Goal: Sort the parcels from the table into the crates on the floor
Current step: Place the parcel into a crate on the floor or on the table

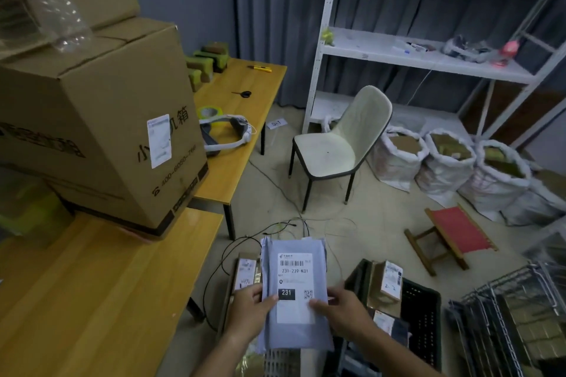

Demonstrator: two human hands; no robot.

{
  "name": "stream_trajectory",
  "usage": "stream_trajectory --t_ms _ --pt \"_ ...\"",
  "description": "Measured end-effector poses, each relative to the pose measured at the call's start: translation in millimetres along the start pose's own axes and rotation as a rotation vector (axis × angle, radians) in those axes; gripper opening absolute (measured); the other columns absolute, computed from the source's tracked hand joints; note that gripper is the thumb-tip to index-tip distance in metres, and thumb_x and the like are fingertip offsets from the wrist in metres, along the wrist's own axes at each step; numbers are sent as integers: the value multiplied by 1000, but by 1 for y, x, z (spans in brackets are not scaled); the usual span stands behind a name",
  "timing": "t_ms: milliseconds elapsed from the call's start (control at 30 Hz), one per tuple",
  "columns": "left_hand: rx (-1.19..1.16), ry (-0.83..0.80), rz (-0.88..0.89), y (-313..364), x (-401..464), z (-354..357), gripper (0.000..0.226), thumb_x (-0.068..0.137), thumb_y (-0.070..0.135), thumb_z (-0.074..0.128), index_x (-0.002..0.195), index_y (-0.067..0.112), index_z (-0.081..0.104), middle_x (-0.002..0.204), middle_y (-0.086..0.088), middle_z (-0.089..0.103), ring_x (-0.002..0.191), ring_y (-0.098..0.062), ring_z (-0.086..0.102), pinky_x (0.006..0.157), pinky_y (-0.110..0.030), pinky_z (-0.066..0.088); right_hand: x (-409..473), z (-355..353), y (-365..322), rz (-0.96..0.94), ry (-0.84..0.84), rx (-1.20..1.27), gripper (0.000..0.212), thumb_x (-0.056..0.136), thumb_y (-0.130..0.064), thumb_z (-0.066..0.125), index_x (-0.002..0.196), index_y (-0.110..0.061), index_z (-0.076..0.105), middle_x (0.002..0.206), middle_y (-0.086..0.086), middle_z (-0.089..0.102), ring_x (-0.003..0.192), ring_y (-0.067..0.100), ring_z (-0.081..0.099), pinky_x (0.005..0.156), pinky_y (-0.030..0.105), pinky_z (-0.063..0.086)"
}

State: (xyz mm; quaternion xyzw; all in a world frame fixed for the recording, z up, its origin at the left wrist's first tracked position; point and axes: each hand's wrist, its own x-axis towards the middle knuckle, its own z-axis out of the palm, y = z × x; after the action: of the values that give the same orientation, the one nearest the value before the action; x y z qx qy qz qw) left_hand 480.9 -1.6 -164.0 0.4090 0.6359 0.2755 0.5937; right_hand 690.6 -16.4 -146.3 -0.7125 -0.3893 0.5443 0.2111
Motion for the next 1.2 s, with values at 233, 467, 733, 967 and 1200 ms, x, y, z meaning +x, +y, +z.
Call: stream_trajectory --t_ms 233,467,733,967,1200 --pt "104 -40 -65 -69 100 -5 14 92 12 69 85 24 69 88 1 74 84 -17 72 83 -32 57 91 31 39 55 -10 28 26 87 -25 80 107 -12 73 89 -2 77 66 0 72 51 16 50" --pt "242 -51 -165 -195 240 8 19 89 44 65 80 30 55 83 -1 55 87 -23 68 86 -34 50 222 64 119 92 -72 63 21 82 -24 84 101 -19 80 88 -7 80 82 0 74 77 11 54" --pt "261 -58 -166 -257 323 35 5 99 29 60 94 29 61 91 -4 60 84 -22 61 94 -38 52 358 111 230 131 -73 164 13 85 -28 81 96 -20 79 92 -2 80 89 19 77 89 50 60" --pt "513 71 -17 -281 385 38 28 99 15 59 125 16 67 123 2 65 117 -20 61 99 -31 48 446 139 279 173 -6 177 20 92 -28 74 110 -19 73 101 0 77 90 21 75 83 41 62" --pt "1041 114 217 -302 440 26 57 100 19 50 154 13 34 164 -2 27 152 -18 21 121 -28 20 515 167 303 201 45 135 27 93 -25 73 114 -9 73 106 7 75 94 26 72 81 38 60"
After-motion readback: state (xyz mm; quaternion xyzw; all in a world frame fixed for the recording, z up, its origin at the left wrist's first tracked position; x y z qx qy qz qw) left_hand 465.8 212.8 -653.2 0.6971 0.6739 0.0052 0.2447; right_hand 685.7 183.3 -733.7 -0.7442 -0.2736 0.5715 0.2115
